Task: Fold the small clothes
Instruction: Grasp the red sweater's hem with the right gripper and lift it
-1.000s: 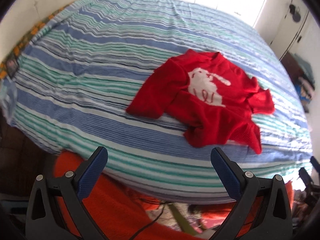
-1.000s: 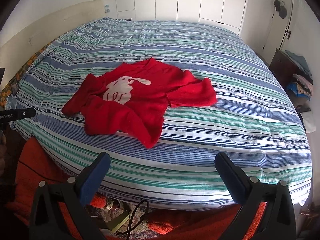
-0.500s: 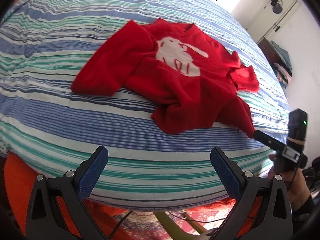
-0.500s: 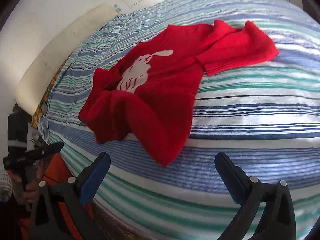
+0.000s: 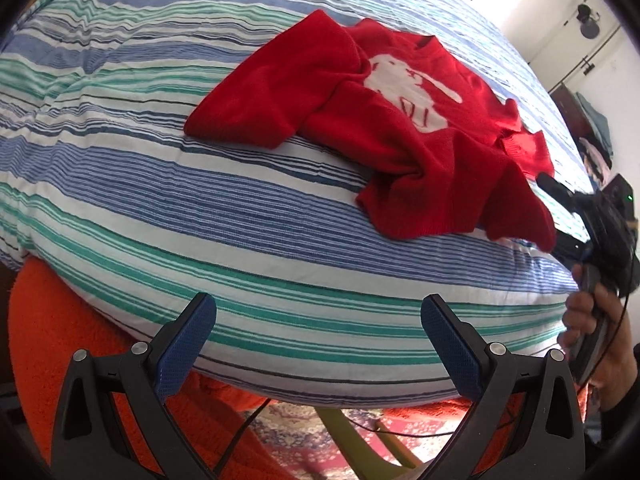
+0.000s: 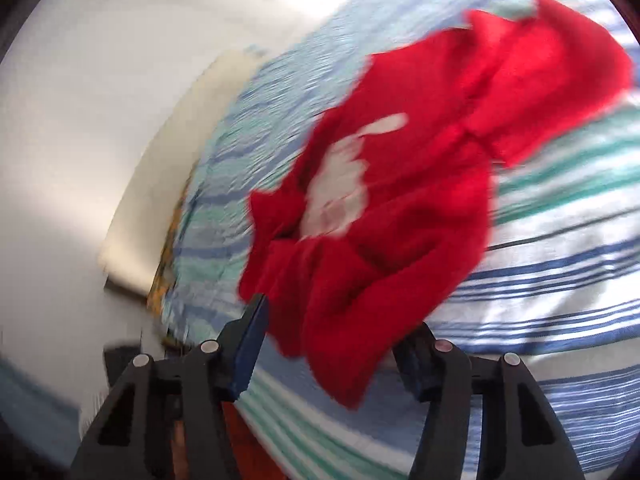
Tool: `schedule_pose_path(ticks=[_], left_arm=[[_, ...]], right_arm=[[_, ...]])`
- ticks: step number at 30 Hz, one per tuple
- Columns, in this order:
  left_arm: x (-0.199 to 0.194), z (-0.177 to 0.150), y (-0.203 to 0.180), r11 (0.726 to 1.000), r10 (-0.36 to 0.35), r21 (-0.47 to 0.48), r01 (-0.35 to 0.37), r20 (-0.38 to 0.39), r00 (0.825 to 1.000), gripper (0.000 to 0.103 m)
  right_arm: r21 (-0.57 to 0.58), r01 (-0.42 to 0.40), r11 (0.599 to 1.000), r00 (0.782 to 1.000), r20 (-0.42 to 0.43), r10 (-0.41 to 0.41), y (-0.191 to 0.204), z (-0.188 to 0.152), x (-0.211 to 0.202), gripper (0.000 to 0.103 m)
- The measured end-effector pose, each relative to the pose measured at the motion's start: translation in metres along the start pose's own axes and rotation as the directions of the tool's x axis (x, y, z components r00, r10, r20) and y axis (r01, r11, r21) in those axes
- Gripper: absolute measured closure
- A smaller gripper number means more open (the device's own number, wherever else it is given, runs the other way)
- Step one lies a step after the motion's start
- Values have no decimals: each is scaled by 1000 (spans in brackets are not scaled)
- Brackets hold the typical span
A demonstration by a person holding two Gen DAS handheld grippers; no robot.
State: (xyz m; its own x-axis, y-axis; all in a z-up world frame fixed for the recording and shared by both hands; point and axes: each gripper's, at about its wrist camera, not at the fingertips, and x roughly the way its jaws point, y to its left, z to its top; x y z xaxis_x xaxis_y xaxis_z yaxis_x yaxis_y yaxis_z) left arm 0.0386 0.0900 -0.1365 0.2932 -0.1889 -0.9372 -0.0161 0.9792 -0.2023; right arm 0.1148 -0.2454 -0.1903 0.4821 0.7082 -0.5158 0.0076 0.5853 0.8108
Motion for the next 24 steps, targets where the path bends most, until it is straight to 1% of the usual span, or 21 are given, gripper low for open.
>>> schedule_pose_path(ticks=[2,4,5,6,7,8,9,11,13,14,15,16,17,18,19,20,21,22,23,24], left_arm=[[1,0,-1,1000,4,5,-4,-2,1000,1],[-1,-1,-2,1000,9,13,-9,-1,1000,1],[-3,-3,-1,1000,15,18,-16,4,1000,1],[-3,-5,0,1000,21,20,-21,7,1000,1],[-4,-6,0,999,25,21,-25,8,1000,1],[-3,-8,2,999,28,17,-28,5,1000,1],[-2,-8,3,1000,28,13,-28,1,1000,1],[4,-8,5,1000,22,-2,-22,-20,1000,1],[7,-6,6,1000,27,-7,-27,-31,999,1],[7,-6,5,1000,30,-5,-30,-28,999,1],[6,-6,4,999,32,-1,-32,-24,999,1],[4,-5,3,999,35,3,-35,-17,999,1],[2,-6,4,999,40,7,-40,-7,999,1],[0,-7,4,999,44,7,-44,-1,999,1],[-1,-7,4,999,48,6,-48,4,999,1],[-2,-8,6,999,51,3,-51,8,999,1],[-2,-8,7,999,50,-1,-50,8,999,1],[-1,-7,9,999,48,-6,-48,6,999,1],[3,-6,10,999,42,-12,-42,-3,999,1],[6,-5,10,999,39,-14,-39,-12,999,1]], right_arm=[[117,2,993,1000,11,-3,-19,10,5,44],[196,-18,980,999,-31,25,-29,14,16,43],[225,-26,974,997,-65,41,-31,14,21,40],[242,-46,969,993,-96,71,-31,12,25,33],[242,-75,967,987,-123,107,-29,9,25,30],[217,-105,970,979,-147,139,-22,4,24,25],[164,-120,979,974,-171,148,-14,0,23,24],[24,-94,995,972,-212,97,3,-7,23,24],[-81,-71,994,965,-257,48,15,-9,32,24],[-127,-46,991,965,-261,11,21,-12,35,25],[-171,-11,985,968,-249,-33,25,-12,39,29],[-199,2,980,969,-244,-51,28,-14,40,38],[-202,5,979,971,-232,-53,31,-12,39,73],[-181,7,983,977,-210,-46,29,-11,35,94],[-129,-29,991,983,-184,4,27,-8,31,95],[-41,-130,991,982,-145,123,22,-5,22,95],[44,-232,972,968,-89,235,11,-8,12,95],[126,-314,941,947,-24,320,2,-5,1,95],[185,-348,919,936,19,351,-9,-4,-6,95],[229,-334,914,942,46,332,-21,-3,-8,94]])
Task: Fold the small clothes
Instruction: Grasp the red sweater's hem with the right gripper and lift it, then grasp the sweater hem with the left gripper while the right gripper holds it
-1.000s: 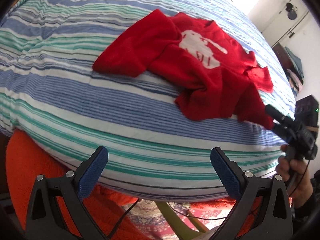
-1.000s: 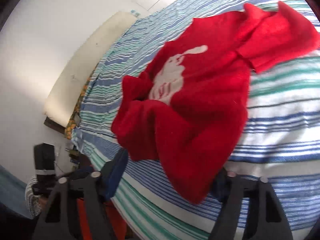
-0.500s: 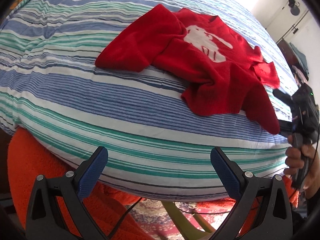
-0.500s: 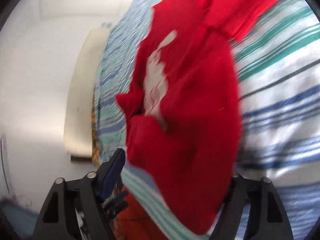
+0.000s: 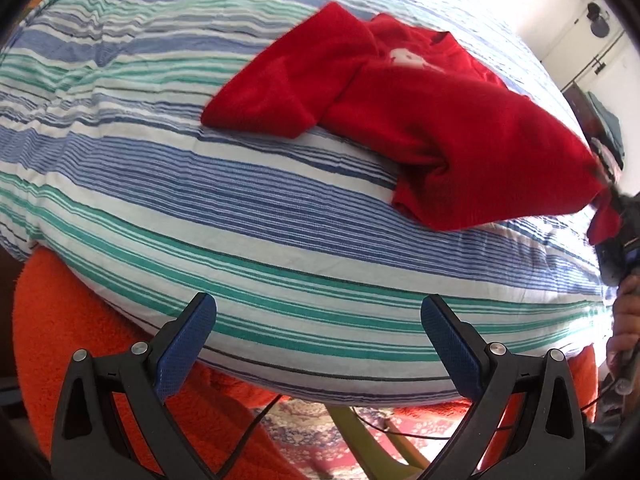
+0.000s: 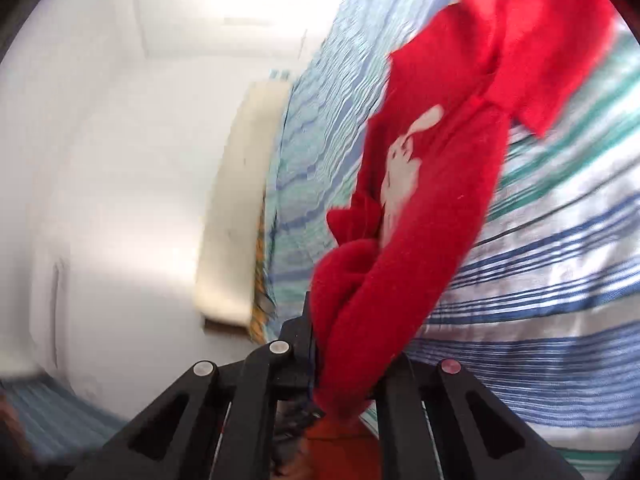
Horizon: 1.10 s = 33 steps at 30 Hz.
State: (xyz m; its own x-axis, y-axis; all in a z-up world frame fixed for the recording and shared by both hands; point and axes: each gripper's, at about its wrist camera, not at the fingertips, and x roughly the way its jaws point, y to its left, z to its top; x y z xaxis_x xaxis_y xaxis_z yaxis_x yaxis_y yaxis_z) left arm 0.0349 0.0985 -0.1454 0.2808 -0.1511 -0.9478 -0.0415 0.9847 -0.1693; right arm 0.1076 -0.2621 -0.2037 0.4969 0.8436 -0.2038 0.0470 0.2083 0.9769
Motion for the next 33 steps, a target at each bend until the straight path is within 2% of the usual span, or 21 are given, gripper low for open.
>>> schedule_pose_path(ticks=[2,4,6,7,10,13,15,16,17,19,20,21,22,23,24,25,26,29,31,32,33], left_arm=[[5,2,-1,1000,-5,-1,5,-16,1000,1],[4,2,-2,1000,-7,8,7,-15,1000,1],[1,0,-3,1000,2,21,-2,2,1000,1],[1,-1,-3,1000,6,23,-6,6,1000,1],[6,0,2,1000,0,13,0,-6,1000,1],[9,11,3,999,-35,27,34,33,999,1],[11,25,2,992,-115,62,110,86,990,1],[11,30,2,985,-164,74,156,107,981,1],[12,39,1,968,-247,91,235,139,959,1],[16,48,-4,934,-350,139,329,169,922,1],[24,55,-15,907,-401,203,370,141,905,1],[29,57,-22,894,-411,244,375,113,905,2],[39,60,-31,883,-402,297,364,74,913,3],[48,60,-37,877,-379,334,344,43,924,10],[56,61,-41,871,-369,351,343,8,929,28],[64,62,-41,867,-370,344,359,-36,928,34],[72,64,-37,866,-393,305,397,-78,916,37],[75,67,-24,855,-459,232,463,-73,885,37],[75,68,-14,843,-495,198,500,-78,866,40],[76,68,-12,840,-504,186,510,-80,860,47],[78,66,-12,837,-513,170,520,-85,854,61]], right_arm=[[33,117,993,993,26,-118,-19,4,-5,90],[49,220,974,975,14,-221,-35,3,-3,78],[64,236,970,972,-17,-236,-44,-4,3,45],[55,229,972,973,-22,-229,-44,-8,7,42],[-11,247,969,968,-42,-247,-43,-20,18,41],[-87,321,943,942,-70,-327,-33,-28,21,42],[-177,358,917,924,-73,-375,-18,-27,17,44],[-235,385,893,909,-74,-411,-10,-26,22,44],[-298,414,860,888,-76,-453,-3,-25,25,44],[-388,455,802,847,-90,-524,5,-30,30,43],[-415,468,780,832,-92,-547,7,-32,31,43],[-428,474,769,824,-92,-559,9,-34,28,43],[-428,478,767,822,-91,-563,9,-34,25,43],[-417,482,770,822,-88,-563,9,-33,24,43],[-403,485,776,825,-83,-559,9,-32,21,43],[-391,486,782,829,-77,-553,10,-32,16,43],[-385,482,787,834,-71,-547,12,-32,13,43],[-393,468,792,842,-73,-534,18,-37,3,43],[-393,472,790,835,-90,-543,17,-37,-1,43],[-386,476,790,830,-100,-549,15,-37,-2,43],[-376,478,794,827,-112,-551,13,-37,-5,43]])
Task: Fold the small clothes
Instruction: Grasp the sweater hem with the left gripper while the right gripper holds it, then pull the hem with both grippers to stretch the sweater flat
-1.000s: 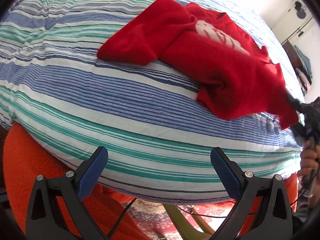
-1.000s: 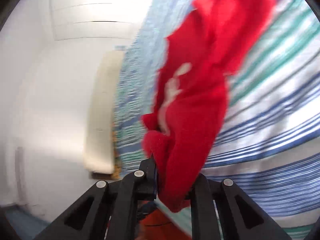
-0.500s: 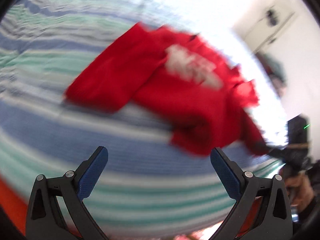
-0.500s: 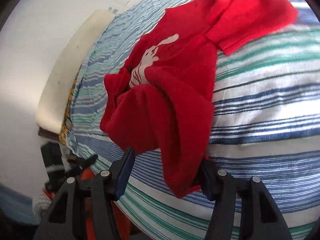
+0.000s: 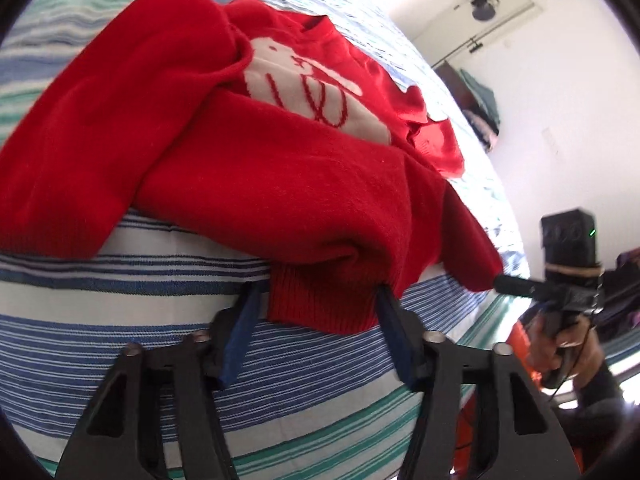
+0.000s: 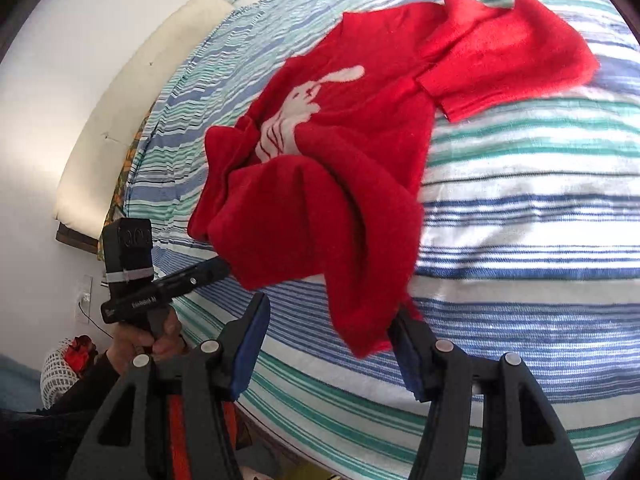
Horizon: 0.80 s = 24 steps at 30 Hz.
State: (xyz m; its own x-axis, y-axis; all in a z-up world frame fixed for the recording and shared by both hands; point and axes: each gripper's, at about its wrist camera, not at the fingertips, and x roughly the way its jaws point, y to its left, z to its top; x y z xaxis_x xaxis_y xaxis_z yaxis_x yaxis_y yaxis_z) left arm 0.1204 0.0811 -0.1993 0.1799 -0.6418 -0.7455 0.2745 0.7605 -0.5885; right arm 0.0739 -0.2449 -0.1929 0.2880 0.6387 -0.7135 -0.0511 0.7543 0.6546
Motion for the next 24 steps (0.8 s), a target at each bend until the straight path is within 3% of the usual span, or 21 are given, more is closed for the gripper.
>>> schedule_pose_path(ticks=[1,2,4,5,6,7,9,11,14,16,17,20,21,22,23,24], left_arm=[[4,-1,2,1000,-4,-19,3,-13,1000,70],[9,-2,3,1000,10,-29,-11,-29,1000,99],[13,-2,0,998,52,-37,-53,-37,998,100],[5,-3,-5,997,57,-44,-58,-26,998,100],[-2,-4,-9,997,58,-45,-59,-16,998,100],[-20,-6,-15,998,43,-48,-42,9,999,100],[-62,-12,-28,999,4,-50,-1,59,998,100],[-105,-23,-36,999,-4,-53,8,81,997,100],[-140,-43,-39,995,89,-52,-87,28,996,100],[-128,-51,-30,981,177,-68,-179,-40,983,100],[-111,-56,-23,969,238,-57,-242,-80,968,99],[-71,-63,-9,959,260,-72,-273,-155,953,97],[-67,-65,-7,956,270,-72,-284,-165,949,94],[-65,-66,-7,953,280,-71,-295,-165,946,90],[-67,-67,-9,954,277,-75,-290,-144,950,75],[-71,-67,-9,957,266,-82,-277,-125,956,49]], right_arm=[[12,-9,1000,1000,-10,9,-4,-2,1,43],[20,-21,1000,1000,-15,21,-6,-4,1,43],[19,-41,999,999,-6,41,-9,-6,4,44],[0,-42,999,999,-7,42,-7,-6,6,61],[-33,-13,999,1000,-7,13,-4,-5,8,97],[-52,24,998,1000,-8,-24,-1,-4,7,98],[-21,-10,1000,1000,6,10,0,-2,-8,98],[39,-122,992,992,26,121,-2,-1,-32,98],[76,-249,966,968,-5,250,1,-4,-59,98],[84,-238,968,968,-55,243,0,-8,-58,98],[95,-202,975,975,-78,210,-4,-11,-51,98],[122,-34,992,987,-151,53,-24,-26,-19,86],[144,-8,990,986,-165,32,-32,-31,-11,72],[172,-12,985,986,-160,40,-38,-36,-9,66],[196,-46,979,989,-127,72,-42,-41,-12,60],[211,-71,975,991,-96,93,-41,-45,-17,50]])
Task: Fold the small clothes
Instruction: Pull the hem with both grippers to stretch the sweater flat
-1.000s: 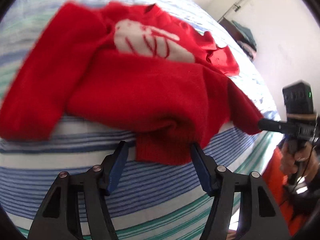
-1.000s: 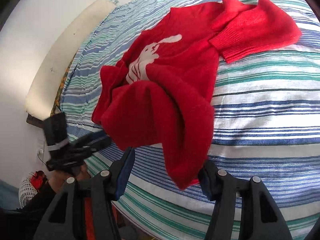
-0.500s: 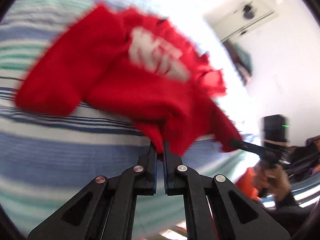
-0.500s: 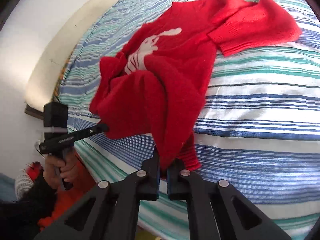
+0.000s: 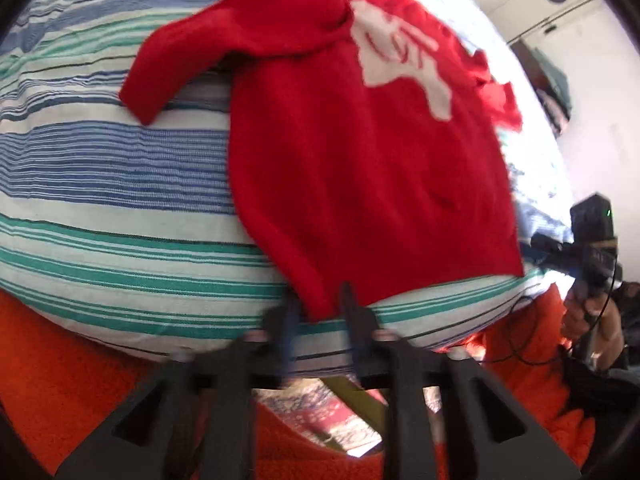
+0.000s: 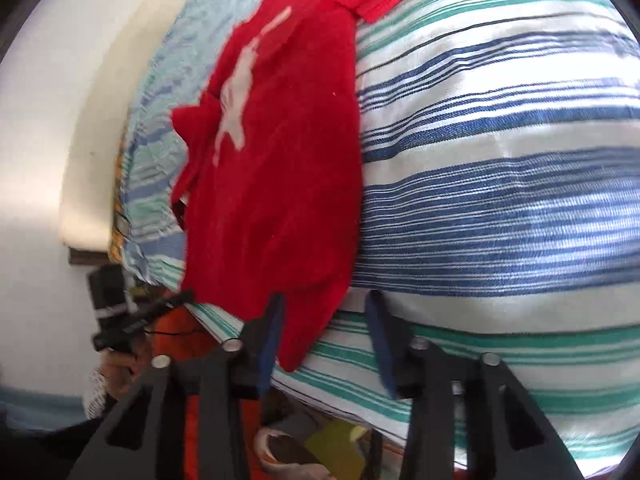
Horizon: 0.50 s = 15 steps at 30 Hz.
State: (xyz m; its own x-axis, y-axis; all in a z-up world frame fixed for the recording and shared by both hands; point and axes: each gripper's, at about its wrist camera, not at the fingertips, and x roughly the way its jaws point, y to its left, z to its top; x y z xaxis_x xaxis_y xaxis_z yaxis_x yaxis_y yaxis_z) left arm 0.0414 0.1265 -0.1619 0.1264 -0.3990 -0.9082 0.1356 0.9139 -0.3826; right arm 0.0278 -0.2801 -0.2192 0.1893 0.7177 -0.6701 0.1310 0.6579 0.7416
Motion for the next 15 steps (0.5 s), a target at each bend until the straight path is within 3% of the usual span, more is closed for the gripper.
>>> schedule_pose_path(ticks=[2,5,7,8,9,11,15], left_arm=[[-8,1,0,1000,-18,-20,19,58,998,24],[-1,6,5,997,-39,-58,44,87,995,25],[12,6,14,995,-49,-89,53,46,998,56],[19,6,16,994,-39,-105,40,12,999,93],[24,6,15,993,-24,-116,23,-10,1000,100],[12,-2,17,995,-9,-96,10,12,1000,101],[7,-10,23,993,28,-114,-26,9,1000,101]], right_arm=[[-6,-33,999,999,26,33,4,-8,-7,35],[-68,-3,998,1000,13,4,16,-16,-1,30],[-129,44,991,999,-25,-47,23,-17,9,34],[-179,70,981,996,-43,-79,28,-14,13,61],[-192,85,978,994,-56,-97,29,-11,13,96],[-142,77,987,993,-72,-88,23,-11,5,99],[-197,166,966,983,-48,-179,31,-23,-18,99]])
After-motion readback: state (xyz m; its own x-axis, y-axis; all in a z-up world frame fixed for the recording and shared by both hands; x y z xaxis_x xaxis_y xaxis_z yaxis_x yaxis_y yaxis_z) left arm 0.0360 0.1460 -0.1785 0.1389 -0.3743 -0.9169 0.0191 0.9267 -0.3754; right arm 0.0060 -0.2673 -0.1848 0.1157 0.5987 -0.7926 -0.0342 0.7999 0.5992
